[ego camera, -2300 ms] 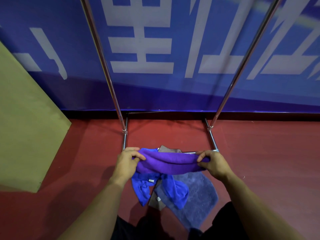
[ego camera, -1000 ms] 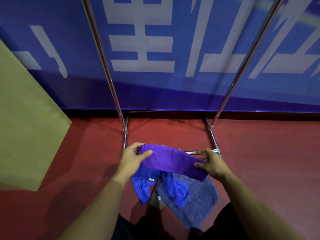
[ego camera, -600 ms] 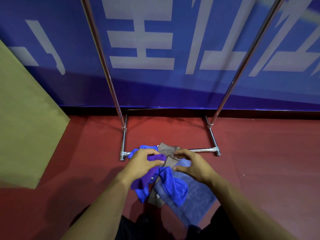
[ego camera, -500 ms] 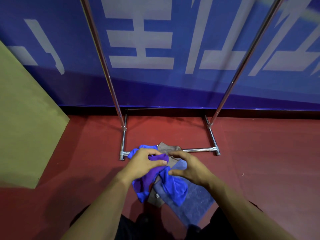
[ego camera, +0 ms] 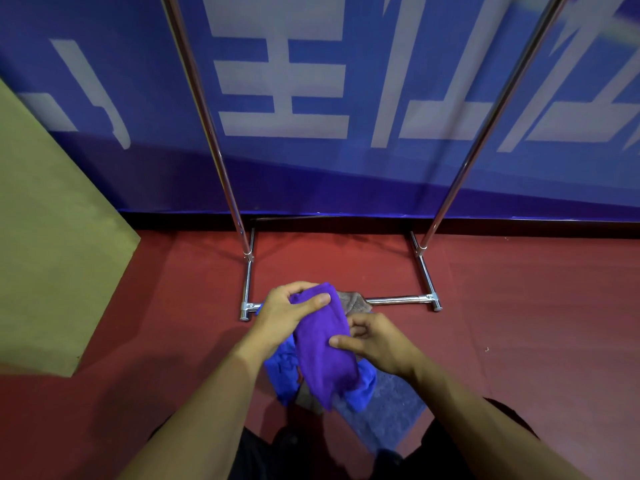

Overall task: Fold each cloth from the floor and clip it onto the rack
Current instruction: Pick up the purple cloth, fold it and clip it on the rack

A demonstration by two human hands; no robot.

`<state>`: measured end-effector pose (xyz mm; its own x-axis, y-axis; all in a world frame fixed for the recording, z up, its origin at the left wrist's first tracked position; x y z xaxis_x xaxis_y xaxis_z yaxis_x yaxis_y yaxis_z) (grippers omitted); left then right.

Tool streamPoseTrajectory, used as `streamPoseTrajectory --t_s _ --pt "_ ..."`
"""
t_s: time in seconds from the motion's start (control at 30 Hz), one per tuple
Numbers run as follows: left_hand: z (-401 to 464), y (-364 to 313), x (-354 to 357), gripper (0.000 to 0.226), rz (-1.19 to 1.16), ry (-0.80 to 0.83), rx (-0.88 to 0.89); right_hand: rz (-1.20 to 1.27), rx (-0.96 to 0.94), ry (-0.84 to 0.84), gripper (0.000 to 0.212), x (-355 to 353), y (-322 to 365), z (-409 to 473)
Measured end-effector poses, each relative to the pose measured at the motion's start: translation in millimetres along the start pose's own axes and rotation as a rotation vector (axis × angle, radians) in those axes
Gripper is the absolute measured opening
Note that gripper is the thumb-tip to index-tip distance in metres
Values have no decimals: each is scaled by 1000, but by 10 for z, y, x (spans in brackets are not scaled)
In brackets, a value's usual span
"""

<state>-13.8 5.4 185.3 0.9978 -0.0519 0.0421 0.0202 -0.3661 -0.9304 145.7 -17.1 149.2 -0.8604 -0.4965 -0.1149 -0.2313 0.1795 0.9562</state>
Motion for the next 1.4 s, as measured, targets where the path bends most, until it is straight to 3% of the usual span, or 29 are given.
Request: streamPoseTrajectory --t_s 0.1,0.2,0.33,0.5,0.67,0.73,0.87,1.0,1.07,1.17,1.27,1.33,1.4 --pt "58 164 34 45 -215 -12 -119 127 -38 -80 14 -26 121 6" --pt "44 351 240 55 -355 131 -284 275 -81 -223 12 -139 210 -2" --pt "24 525 405 63 -228 269 -365 379 -79 -380 12 -317 167 -24" --pt "78 513 316 39 -172 183 -289 400 -47 -479 12 -463 117 -44" --pt "90 344 183 28 -117 43 -161 287 -24 -513 20 -495 91 -51" --pt "111 321 111 30 -103 4 -137 125 -70 -541 26 -543 112 -71" --pt "144 317 14 41 -132 -28 -144 -397 -430 -559 38 -546 509 -168" --pt "140 386 -3 68 -172 -30 -205 -646 -706 -283 44 -96 733 -161" --pt "116 437 22 65 -192 3 -272 -677 -739 -219 39 27 705 -153" --pt "100 470 64 49 -221 52 -322 -701 -788 -292 23 -11 753 -195" --pt "95 482 106 44 -210 86 -336 -658 -738 -326 22 -61 745 -208" --pt "96 488 131 40 -187 98 -320 -599 -571 -379 22 -157 673 -180" --pt "144 453 59 51 -68 34 -235 -565 -408 -482 19 -313 576 -171"
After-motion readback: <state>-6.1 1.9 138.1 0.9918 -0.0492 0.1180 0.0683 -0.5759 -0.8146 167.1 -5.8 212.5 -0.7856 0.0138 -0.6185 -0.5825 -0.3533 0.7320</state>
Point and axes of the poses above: each hand's wrist, its own z-axis towards the middle knuckle, its own x-axis out of the palm, y = z × x, the point moved 9 cm from there along z, towards the middle knuckle, and after that the axes turned 6 degrees about -x, right-handed, at the moved point
